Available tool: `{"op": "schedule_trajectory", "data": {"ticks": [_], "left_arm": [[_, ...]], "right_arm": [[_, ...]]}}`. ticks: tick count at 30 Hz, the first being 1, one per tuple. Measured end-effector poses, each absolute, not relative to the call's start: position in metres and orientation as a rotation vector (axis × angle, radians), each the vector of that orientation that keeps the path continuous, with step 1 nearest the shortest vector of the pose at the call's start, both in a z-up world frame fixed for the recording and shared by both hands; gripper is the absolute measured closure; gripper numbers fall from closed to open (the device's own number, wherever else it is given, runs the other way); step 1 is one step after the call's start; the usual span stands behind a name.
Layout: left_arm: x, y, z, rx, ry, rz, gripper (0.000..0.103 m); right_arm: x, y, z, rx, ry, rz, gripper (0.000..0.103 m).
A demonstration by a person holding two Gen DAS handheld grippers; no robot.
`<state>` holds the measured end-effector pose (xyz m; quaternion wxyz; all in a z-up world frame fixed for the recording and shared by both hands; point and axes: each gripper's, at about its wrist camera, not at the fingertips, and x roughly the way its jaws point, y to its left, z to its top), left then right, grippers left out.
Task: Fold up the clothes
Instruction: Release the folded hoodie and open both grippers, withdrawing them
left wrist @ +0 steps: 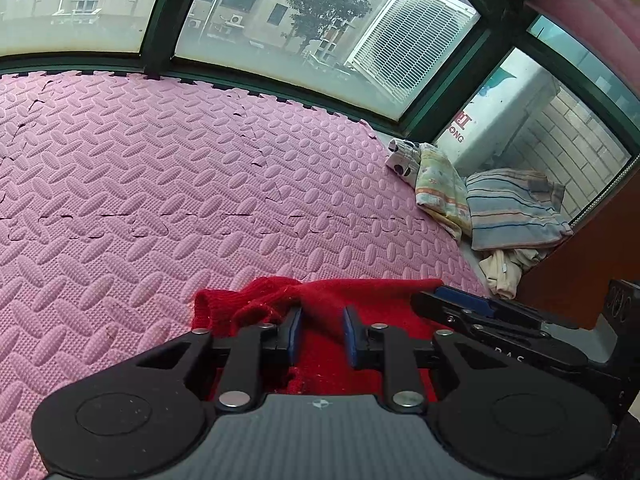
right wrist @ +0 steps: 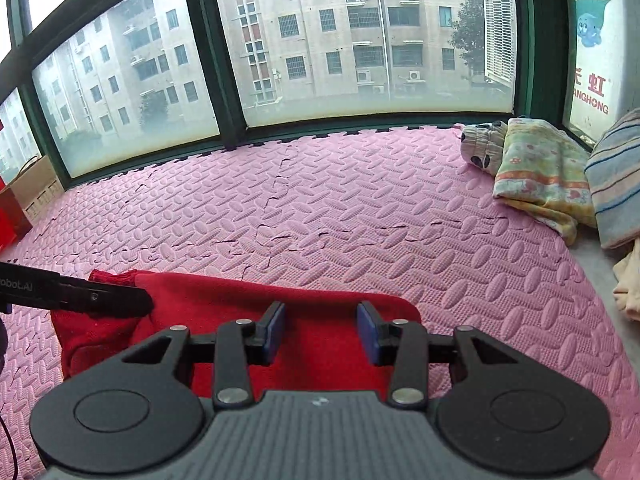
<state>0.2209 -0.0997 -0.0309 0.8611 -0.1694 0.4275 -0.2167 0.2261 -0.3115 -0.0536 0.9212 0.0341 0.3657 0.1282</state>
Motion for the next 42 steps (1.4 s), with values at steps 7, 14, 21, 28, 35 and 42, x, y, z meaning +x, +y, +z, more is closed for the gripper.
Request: {"op": "schedule_trajectory", "data": {"ticks": [7, 14, 21, 28, 35, 42], "left_arm": [[0.204, -0.099, -0.015, -0.317, 0.849, -0.461, 0.06], [0.184, -0.101, -0.008, -0.227, 0.82, -0.407, 0.054], [0.161, -0.104, 0.001, -0.163, 0.797, -0.376, 0.026], [0.138, -0.101, 0.006, -0.126, 0.785, -0.35, 0.009], [0.114, -0.097, 0.008, -0.103, 0.777, -0.328, 0.001], [0.086, -0.088, 0.002, -0.078, 0.777, -0.317, 0.0]], "right_arm": [[0.198, -0.306, -0.037, 0.046, 0.686, 0.285, 0.051], [0.166, -0.298, -0.044, 0.044, 0.708, 0.29, 0.042], [0.144, -0.299, -0.037, 0.057, 0.664, 0.246, 0.019], [0.125, -0.299, -0.033, 0.061, 0.652, 0.206, 0.006], [0.106, -0.288, -0.029, 0.021, 0.636, 0.164, 0.0], [0.09, -0.275, -0.033, 0.003, 0.659, 0.134, 0.0]]}}
